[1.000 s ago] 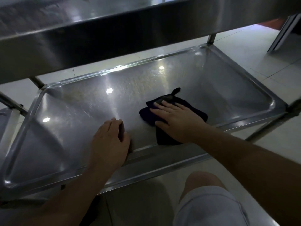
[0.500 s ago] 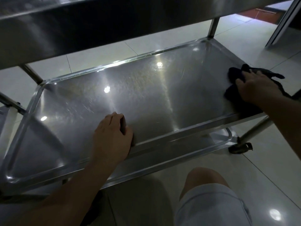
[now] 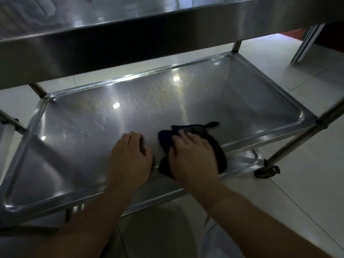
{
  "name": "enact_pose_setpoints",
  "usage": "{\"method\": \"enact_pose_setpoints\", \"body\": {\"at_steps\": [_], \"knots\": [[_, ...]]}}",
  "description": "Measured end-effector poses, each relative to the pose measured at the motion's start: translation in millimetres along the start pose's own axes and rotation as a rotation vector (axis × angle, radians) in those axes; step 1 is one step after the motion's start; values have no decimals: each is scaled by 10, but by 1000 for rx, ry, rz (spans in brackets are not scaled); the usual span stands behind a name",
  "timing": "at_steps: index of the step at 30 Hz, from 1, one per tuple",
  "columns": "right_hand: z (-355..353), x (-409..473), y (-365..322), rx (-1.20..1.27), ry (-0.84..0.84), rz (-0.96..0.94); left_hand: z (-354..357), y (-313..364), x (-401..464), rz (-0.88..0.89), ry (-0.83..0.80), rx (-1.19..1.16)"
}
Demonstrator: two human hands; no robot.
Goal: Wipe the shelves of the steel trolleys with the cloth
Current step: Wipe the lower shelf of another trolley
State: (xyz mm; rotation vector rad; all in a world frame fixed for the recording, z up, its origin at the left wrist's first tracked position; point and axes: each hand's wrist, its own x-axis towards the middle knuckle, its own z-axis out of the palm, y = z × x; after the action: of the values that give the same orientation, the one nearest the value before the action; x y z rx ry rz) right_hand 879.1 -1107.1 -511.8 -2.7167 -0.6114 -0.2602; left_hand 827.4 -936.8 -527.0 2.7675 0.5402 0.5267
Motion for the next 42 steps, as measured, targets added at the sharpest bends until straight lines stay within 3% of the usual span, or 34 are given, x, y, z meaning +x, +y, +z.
{"method": "enact_pose_setpoints", "body": {"at_steps": [5, 11, 14, 19, 24, 29, 34, 38, 42], "knots": [[45, 28, -61, 31, -81, -131, -24, 10, 7, -21, -39, -9], [-124, 252, 594, -11, -92, 52, -93, 46, -5, -54, -61, -12], [-124, 240, 555, -24, -95, 62, -122, 63, 13, -80, -81, -19], [-23, -4, -27, 52, -109, -169, -172, 67, 48, -126, -90, -134], [40, -158, -314, 83, 30, -329, -326, 26, 53, -295, -78, -412], [31, -118, -284, 91, 70, -348, -499, -106, 72, -167, -265, -343], [-50, -121, -311, 109, 114, -363, -655, -309, -11, -115, -287, -270], [-235, -71, -350, 74, -69, -373, -832, -432, -102, -87, -358, -188], [-536, 106, -473, 7, -505, -276, -1142, -430, -252, -98, -449, -164]]}}
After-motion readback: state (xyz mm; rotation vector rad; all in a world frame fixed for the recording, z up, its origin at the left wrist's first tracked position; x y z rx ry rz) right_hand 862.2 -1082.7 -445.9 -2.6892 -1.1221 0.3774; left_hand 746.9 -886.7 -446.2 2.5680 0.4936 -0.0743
